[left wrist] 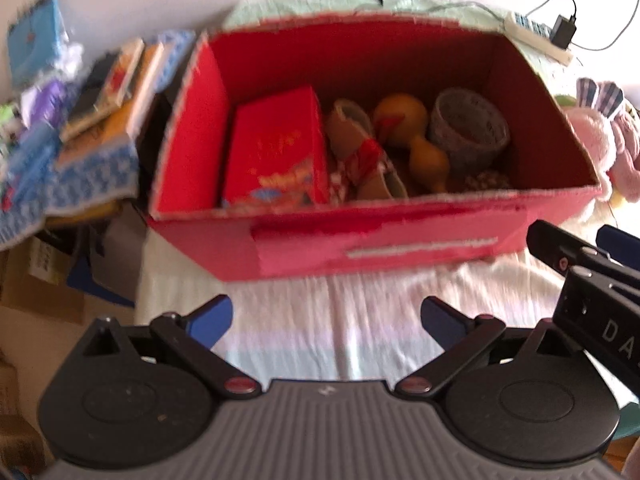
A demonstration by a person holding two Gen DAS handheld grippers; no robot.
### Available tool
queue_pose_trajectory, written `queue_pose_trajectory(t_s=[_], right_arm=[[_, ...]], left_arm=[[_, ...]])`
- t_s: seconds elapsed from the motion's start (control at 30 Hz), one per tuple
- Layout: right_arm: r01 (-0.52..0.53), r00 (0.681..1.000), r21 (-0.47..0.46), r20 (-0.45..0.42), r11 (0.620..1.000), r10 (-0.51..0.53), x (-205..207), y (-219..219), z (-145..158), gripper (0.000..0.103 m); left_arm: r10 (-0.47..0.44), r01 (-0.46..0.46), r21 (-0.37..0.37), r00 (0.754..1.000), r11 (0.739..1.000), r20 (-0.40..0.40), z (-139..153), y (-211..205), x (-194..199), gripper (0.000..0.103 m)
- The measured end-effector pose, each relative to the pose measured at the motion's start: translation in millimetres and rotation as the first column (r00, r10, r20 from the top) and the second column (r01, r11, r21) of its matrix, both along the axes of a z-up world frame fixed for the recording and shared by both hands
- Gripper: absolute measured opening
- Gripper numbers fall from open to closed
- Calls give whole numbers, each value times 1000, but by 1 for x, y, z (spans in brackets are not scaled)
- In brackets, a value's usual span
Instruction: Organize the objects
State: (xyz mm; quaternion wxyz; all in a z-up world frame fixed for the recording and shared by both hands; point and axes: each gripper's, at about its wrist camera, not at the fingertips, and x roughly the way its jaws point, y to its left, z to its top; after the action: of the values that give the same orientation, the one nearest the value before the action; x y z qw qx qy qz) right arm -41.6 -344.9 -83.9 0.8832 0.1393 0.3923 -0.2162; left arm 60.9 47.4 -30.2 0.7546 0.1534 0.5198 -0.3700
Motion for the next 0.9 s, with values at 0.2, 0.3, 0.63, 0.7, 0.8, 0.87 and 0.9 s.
queue_pose_trajectory(t_s=[0.2, 0.3, 0.63, 0.7, 0.8, 0.87, 0.9], right_arm=[[-3, 1000, 14, -25, 1000, 3, -2, -2, -7, 62], [2, 999, 20, -39, 1000, -1, -3, -4, -10, 62], [15, 998, 47, -68, 999, -12, -2, -7, -19, 62], [17, 997, 56, -78, 998, -12, -2, -7, -22, 62], [16, 996, 65, -88, 998, -10, -1, -8, -24, 62], [11, 996, 67, -92, 998, -5, 0, -7, -25, 62], [8, 996, 69, -92, 998, -2, 0, -7, -25, 62]], left_arm=[[-21, 22, 20, 999, 1000, -48, -12, -4, -3, 100], [-32, 34, 28, 998, 999, -56, -15, -5, -7, 100], [-58, 63, 59, 995, 996, -83, -24, -9, -9, 100], [-63, 69, 65, 994, 996, -89, -26, -10, -9, 100], [-71, 78, 74, 993, 994, -98, -30, -11, -9, 100], [-74, 83, 79, 992, 993, -102, -31, -10, -9, 100], [-75, 84, 80, 992, 993, -104, -32, -10, -10, 100]])
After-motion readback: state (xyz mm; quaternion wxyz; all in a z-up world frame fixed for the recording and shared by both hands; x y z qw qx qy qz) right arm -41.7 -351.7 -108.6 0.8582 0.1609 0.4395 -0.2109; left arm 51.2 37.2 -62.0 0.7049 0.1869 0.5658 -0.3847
